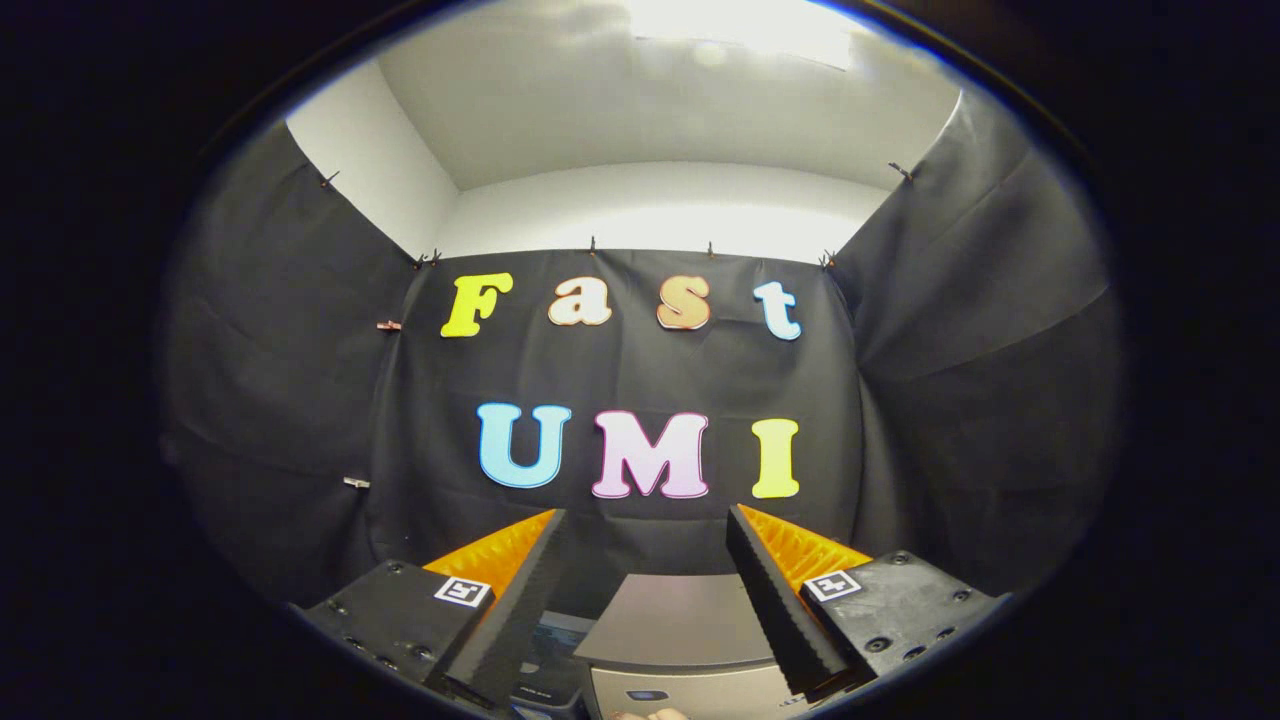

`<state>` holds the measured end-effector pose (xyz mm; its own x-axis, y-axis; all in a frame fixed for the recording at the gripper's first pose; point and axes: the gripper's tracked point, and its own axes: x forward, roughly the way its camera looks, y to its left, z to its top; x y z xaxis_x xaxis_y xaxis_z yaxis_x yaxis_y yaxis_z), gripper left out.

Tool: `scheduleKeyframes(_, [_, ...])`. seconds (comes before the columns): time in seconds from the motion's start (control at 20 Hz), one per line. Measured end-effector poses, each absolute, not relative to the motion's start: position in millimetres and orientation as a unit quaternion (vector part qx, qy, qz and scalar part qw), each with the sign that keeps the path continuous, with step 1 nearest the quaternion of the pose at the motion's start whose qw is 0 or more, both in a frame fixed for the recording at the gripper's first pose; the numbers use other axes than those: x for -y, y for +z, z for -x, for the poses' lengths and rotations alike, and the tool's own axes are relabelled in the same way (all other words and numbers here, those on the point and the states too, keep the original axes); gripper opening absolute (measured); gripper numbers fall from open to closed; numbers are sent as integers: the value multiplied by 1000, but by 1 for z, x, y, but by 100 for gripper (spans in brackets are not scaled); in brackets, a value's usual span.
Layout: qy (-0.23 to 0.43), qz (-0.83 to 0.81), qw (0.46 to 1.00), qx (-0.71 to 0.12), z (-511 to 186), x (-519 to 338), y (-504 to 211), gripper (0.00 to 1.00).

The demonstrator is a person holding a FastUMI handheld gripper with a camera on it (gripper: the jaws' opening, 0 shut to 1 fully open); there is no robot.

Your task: Put the clothes into the washing machine and then close the washing machine lid.

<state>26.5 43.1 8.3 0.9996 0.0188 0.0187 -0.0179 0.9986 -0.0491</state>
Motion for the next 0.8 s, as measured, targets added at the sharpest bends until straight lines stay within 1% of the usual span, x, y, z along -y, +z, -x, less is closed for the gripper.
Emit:
scheduleKeyframes(0.3, [15, 22, 999, 24, -1, -46, 20, 98])
scheduleKeyframes(0.8, [4, 17, 1000, 13, 0, -39, 18, 98])
